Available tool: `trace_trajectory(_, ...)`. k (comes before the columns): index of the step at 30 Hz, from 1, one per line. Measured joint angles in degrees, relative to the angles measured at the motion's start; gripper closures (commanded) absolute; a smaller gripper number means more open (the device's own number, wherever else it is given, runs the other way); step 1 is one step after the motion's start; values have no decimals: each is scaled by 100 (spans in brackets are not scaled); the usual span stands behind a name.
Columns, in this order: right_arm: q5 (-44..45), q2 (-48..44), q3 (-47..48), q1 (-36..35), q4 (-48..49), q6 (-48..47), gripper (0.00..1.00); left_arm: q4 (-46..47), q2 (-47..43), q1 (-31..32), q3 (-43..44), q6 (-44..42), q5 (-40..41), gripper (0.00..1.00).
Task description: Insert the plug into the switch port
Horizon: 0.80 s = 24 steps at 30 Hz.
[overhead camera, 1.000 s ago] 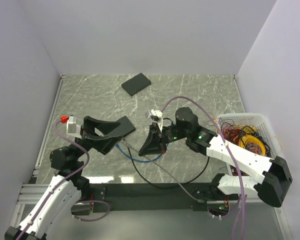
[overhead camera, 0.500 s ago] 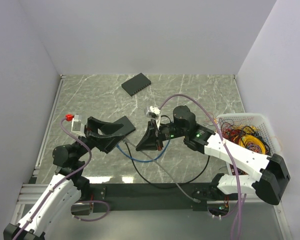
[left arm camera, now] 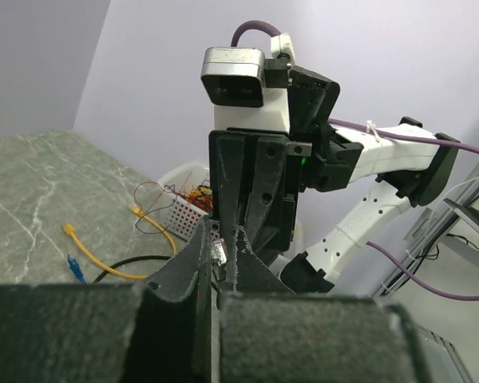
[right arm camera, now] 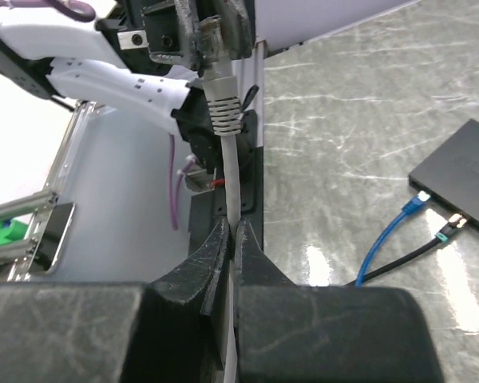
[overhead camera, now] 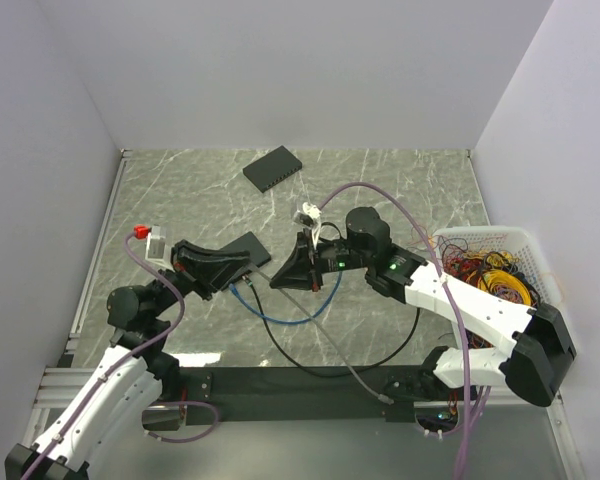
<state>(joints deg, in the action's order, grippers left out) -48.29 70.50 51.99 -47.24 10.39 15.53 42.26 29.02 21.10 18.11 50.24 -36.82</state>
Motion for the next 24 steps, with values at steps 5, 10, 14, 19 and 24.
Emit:
trace_trajectory(5,35,0,-2,42,26,35,86,24,50,0,4,2,63,99)
trace_trajectory(10,-175,0,-7,105,142,229,55,118,13,28,2,-26,42,99)
trace_trajectory(14,-935,-39,-245,503,1342,1161,49,466,-166,37,-59,-92,4,99)
trace_trajectory(19,-1646,175,-433,894,3547,3112,49,1373,-90,37,-116,-81,-321,99)
trace_trajectory(24,-2000,1062,-55,872,5493,5652,54,2299,380,37,-111,195,-949,99)
